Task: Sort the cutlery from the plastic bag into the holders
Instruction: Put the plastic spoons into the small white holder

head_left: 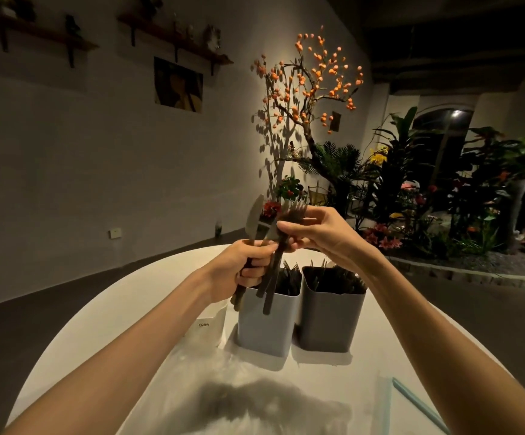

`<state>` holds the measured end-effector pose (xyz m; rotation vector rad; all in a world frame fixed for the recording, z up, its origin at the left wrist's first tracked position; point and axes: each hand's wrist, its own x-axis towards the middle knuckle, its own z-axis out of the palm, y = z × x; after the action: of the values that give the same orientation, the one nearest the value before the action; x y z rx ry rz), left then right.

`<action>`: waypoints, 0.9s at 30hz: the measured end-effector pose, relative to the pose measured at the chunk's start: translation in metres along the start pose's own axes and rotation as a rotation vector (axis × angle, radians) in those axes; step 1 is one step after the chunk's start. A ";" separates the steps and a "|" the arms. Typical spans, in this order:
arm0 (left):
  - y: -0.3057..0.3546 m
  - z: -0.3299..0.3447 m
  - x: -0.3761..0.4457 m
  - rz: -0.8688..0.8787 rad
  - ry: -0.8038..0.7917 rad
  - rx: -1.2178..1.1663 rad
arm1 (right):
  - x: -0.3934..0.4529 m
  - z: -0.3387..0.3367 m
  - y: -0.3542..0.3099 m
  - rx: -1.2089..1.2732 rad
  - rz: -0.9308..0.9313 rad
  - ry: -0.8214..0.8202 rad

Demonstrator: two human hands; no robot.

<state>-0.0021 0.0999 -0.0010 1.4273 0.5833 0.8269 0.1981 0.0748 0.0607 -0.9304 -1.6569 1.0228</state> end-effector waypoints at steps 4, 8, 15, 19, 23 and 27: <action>-0.005 -0.014 0.008 0.020 0.175 -0.094 | 0.012 -0.013 0.003 0.025 -0.068 0.172; -0.010 -0.022 0.013 0.000 0.260 0.108 | 0.026 -0.018 0.001 -0.113 -0.141 0.298; -0.021 -0.020 0.029 -0.049 0.443 0.135 | 0.040 -0.003 0.026 -0.292 -0.078 0.299; -0.027 -0.019 0.030 -0.083 0.427 0.166 | 0.041 0.000 0.034 -0.365 -0.057 0.263; -0.033 -0.022 0.032 -0.118 0.429 0.163 | 0.044 -0.002 0.023 -0.338 -0.107 0.284; -0.036 -0.023 0.033 -0.126 0.459 0.151 | 0.048 -0.002 0.025 -0.475 0.009 0.134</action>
<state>0.0052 0.1414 -0.0349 1.3223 1.0928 1.0328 0.1903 0.1280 0.0536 -1.2841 -1.8152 0.5607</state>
